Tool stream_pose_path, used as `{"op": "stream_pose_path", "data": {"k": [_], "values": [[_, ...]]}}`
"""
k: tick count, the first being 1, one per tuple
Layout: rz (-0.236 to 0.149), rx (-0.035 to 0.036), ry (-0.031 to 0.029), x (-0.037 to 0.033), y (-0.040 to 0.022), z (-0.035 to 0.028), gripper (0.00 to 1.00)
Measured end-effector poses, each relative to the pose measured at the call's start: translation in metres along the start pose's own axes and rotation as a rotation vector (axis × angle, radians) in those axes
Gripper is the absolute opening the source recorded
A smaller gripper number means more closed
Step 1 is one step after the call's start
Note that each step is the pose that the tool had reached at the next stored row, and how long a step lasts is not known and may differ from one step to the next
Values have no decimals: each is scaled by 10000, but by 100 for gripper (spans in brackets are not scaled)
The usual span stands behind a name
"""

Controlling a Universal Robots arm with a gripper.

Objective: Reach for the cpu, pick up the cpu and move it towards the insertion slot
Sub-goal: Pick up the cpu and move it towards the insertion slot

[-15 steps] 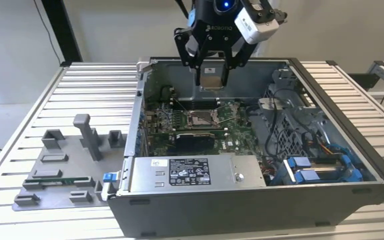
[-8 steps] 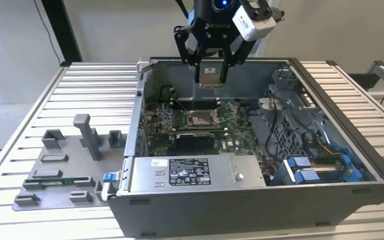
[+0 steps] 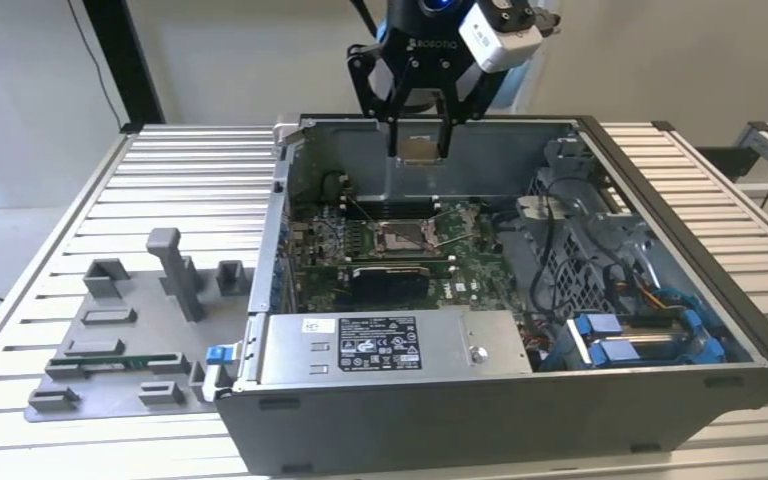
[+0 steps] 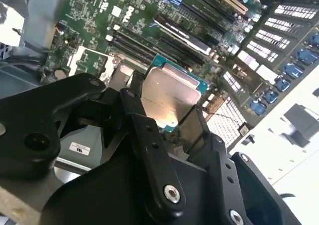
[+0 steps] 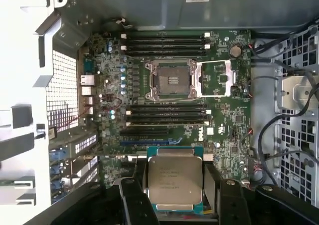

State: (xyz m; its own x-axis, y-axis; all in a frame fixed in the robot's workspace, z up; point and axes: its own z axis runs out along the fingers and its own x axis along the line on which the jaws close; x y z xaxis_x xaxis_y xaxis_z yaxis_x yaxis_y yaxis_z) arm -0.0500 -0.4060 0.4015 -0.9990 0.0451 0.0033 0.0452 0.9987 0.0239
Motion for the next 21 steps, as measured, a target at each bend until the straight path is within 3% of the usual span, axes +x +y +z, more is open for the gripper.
{"op": "stream_pose_path", "data": {"k": [3,12,14,21], "values": [[2,-5,-1,1,16,1,0],[59,-7,-55,10,230,16,0],[65,-7,-58,8,253,23,0],[92,-7,-67,14,411,116,0]]}}
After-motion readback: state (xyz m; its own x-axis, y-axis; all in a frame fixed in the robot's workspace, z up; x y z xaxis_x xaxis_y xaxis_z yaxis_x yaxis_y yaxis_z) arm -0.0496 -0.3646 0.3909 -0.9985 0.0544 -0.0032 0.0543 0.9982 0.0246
